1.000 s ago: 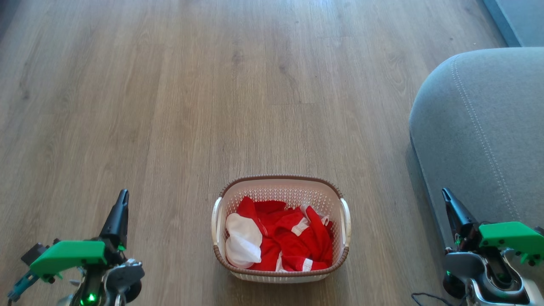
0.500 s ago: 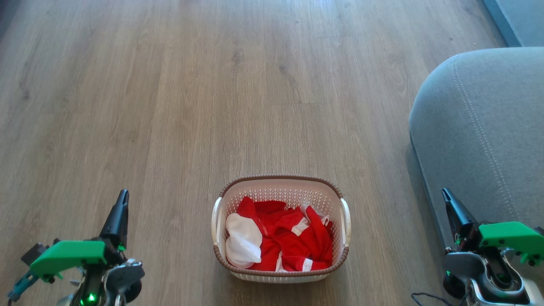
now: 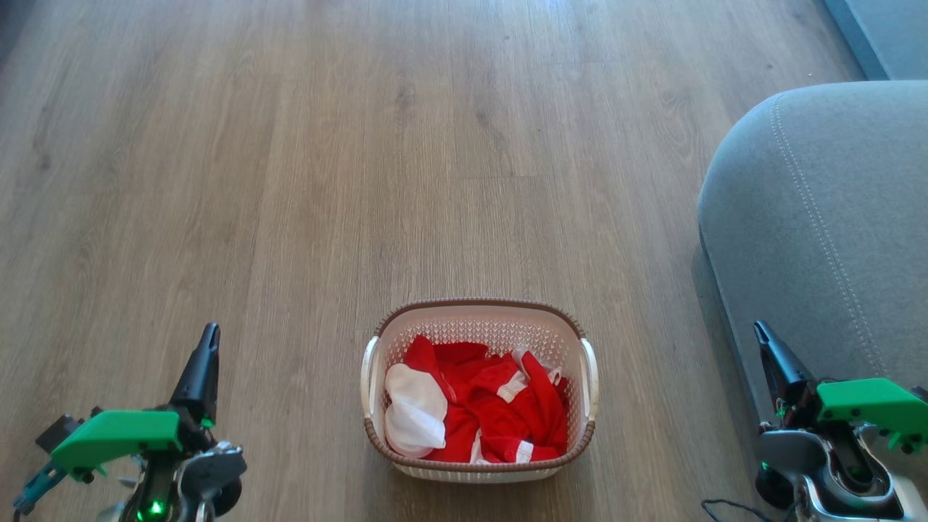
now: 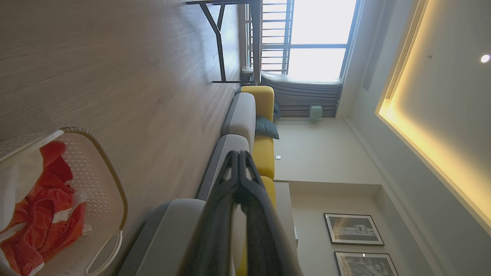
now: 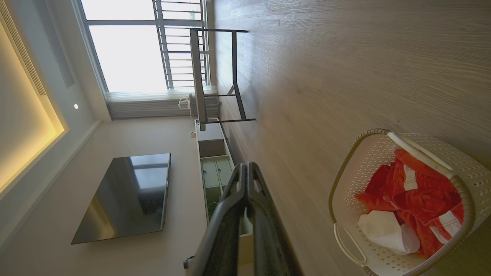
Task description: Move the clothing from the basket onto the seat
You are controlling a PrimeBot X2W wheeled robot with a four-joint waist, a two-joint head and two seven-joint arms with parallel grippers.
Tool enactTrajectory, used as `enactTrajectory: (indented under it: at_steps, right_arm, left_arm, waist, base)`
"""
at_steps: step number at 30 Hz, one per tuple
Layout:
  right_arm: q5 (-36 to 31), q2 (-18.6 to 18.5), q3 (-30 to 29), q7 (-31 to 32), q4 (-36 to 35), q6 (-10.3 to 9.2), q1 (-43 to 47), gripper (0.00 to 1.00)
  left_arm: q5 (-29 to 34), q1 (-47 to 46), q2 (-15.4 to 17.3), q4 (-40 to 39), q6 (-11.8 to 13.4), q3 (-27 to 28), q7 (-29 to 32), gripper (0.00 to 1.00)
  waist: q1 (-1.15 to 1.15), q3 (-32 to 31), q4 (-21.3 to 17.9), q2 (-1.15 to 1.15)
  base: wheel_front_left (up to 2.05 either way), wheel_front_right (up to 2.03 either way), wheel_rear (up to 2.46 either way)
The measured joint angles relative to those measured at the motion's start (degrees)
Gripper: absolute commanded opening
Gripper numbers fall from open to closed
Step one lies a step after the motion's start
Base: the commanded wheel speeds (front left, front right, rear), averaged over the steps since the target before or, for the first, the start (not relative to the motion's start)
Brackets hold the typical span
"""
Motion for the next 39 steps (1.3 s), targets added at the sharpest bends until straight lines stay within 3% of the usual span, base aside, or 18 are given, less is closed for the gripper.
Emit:
enactTrajectory:
  at_steps: [31, 32, 35, 36, 37, 39]
  right_arm:
    - [0.0, 0.0, 0.0, 0.0, 0.0, 0.00, 0.0, 0.00]
    - [0.0, 0.1, 0.1, 0.0, 0.7, 0.00, 0.0, 1.00]
    - [0.0, 0.3, 0.2, -0.1, 2.6, 0.00, 0.6, 1.00]
    - [0.0, 0.4, 0.3, -0.1, 3.5, 0.00, 1.2, 0.00]
    - [0.0, 0.5, 0.3, -0.1, 4.6, 0.00, 1.8, 1.00]
    - [0.0, 0.6, 0.4, -0.1, 5.7, 0.00, 3.1, 1.00]
  left_arm:
    - [0.0, 0.0, 0.0, 0.0, 0.0, 0.0, 0.0, 0.00]
    - [0.0, 0.2, 0.0, 0.6, 0.1, -0.1, 0.0, 1.00]
    - [0.0, 1.3, -0.1, 2.4, 0.1, -0.2, 0.0, 1.00]
    - [0.0, 2.1, -0.2, 3.4, 0.1, -0.2, 0.0, 0.00]
    - [0.0, 3.0, -0.2, 4.4, 0.1, -0.2, 0.0, 1.00]
    - [0.0, 4.7, -0.3, 5.7, 0.1, -0.2, -0.1, 1.00]
  waist:
    - [0.00, 0.0, 0.0, 0.00]
    - [0.00, 0.0, 0.0, 0.00]
    - [0.00, 0.0, 0.0, 0.00]
    - [0.00, 0.0, 0.0, 0.00]
    - [0.00, 0.0, 0.0, 0.00]
    - [0.00, 0.1, 0.0, 0.00]
  base:
    - [0.00, 0.00, 0.00]
    - [0.00, 0.00, 0.00]
    - [0.00, 0.00, 0.00]
    - [0.00, 0.00, 0.00]
    - [0.00, 0.00, 0.00]
    - [0.00, 0.00, 0.00]
